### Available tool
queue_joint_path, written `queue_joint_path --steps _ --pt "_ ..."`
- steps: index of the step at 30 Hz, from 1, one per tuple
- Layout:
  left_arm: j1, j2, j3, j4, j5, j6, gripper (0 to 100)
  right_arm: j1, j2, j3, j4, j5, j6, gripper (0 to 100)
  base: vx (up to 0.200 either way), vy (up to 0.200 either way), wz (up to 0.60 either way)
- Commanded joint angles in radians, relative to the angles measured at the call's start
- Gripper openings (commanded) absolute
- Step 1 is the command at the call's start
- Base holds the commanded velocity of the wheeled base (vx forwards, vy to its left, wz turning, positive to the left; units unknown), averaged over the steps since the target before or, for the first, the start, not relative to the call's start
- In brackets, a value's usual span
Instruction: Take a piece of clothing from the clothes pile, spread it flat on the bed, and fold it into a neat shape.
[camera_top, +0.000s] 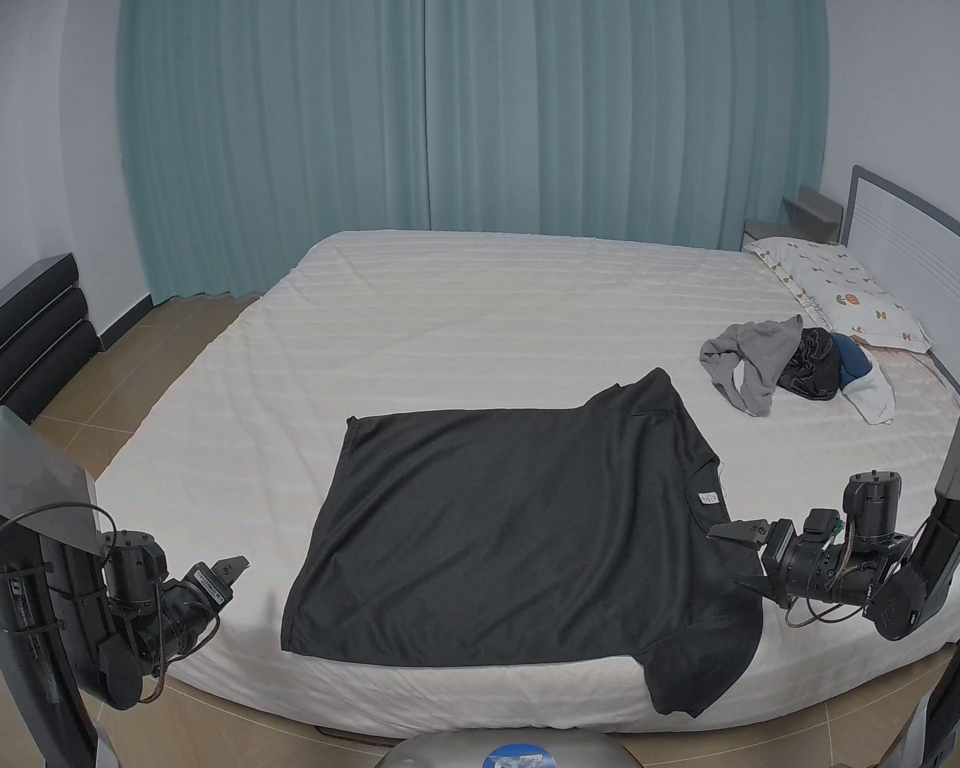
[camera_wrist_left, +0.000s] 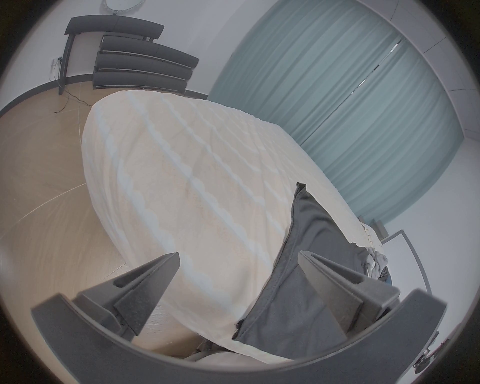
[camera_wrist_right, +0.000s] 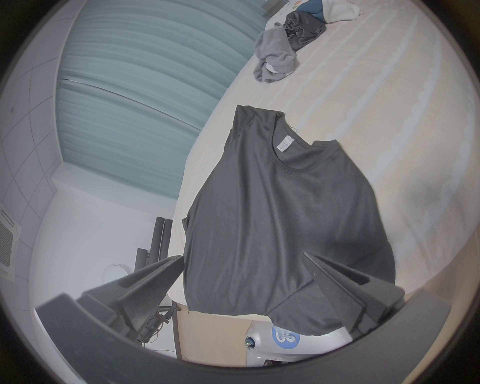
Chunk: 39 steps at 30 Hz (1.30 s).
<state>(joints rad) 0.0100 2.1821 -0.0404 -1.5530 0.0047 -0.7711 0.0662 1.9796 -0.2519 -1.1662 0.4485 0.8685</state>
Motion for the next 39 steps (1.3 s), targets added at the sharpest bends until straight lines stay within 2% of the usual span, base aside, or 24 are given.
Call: queue_joint_path --steps 1,7,14,17,18,20,21,23,26,32,35,36,39 --pt "-0.022 -0.022 -0.004 -0.016 0.001 -0.007 100 0.006 -0.002 -0.003 -0.001 0.001 0.001 100 0.2 0.0 0.0" --pt "-0.073 -0.048 -0.015 -0.016 0.008 -0.011 100 0.009 0.008 -0.001 -0.001 0.001 0.001 100 0.2 0.0 0.0" --pt "-0.09 -0.071 -0.087 -0.007 0.014 -0.025 100 0.011 0.021 -0.001 -0.001 0.001 0.003 100 0.0 0.0 0.0" --pt "-0.091 -0.065 -0.208 0.06 0.018 -0.024 100 0.009 0.041 -0.003 -0.003 0.002 0.006 100 0.0 0.0 0.0" --pt "-0.091 -0.065 -0.208 0.06 0.018 -0.024 100 0.009 0.041 -0.003 -0.003 0.002 0.006 100 0.0 0.0 0.0" --pt "-0.091 -0.064 -0.317 0.166 0.018 -0.024 100 0.009 0.059 -0.003 -0.003 0.002 0.006 100 0.0 0.0 0.0" --pt "-0.091 -0.064 -0.317 0.166 0.018 -0.024 100 0.009 0.059 -0.003 -0.003 0.002 0.006 100 0.0 0.0 0.0" --pt "-0.091 -0.058 -0.481 0.301 -0.002 -0.03 100 0.004 0.091 -0.015 -0.024 0.001 0.007 100 0.0 0.0 0.0" --pt "-0.099 0.01 -0.642 0.406 -0.034 -0.034 100 -0.009 0.116 -0.012 -0.059 0.001 0.007 100 0.0 0.0 0.0" --pt "-0.124 0.159 -1.055 0.689 -0.045 -0.042 100 -0.017 0.186 -0.004 -0.112 0.001 0.004 100 0.0 0.0 0.0" --pt "-0.15 0.245 -1.205 0.717 -0.045 -0.074 100 -0.025 0.205 -0.013 -0.121 0.002 0.006 100 0.0 0.0 0.0" --pt "-0.15 0.245 -1.205 0.717 -0.045 -0.074 100 -0.025 0.205 -0.013 -0.121 0.002 0.006 100 0.0 0.0 0.0" --pt "-0.186 0.326 -1.342 0.786 -0.049 -0.079 100 -0.042 0.203 -0.02 -0.122 0.007 0.006 100 0.0 0.0 0.0"
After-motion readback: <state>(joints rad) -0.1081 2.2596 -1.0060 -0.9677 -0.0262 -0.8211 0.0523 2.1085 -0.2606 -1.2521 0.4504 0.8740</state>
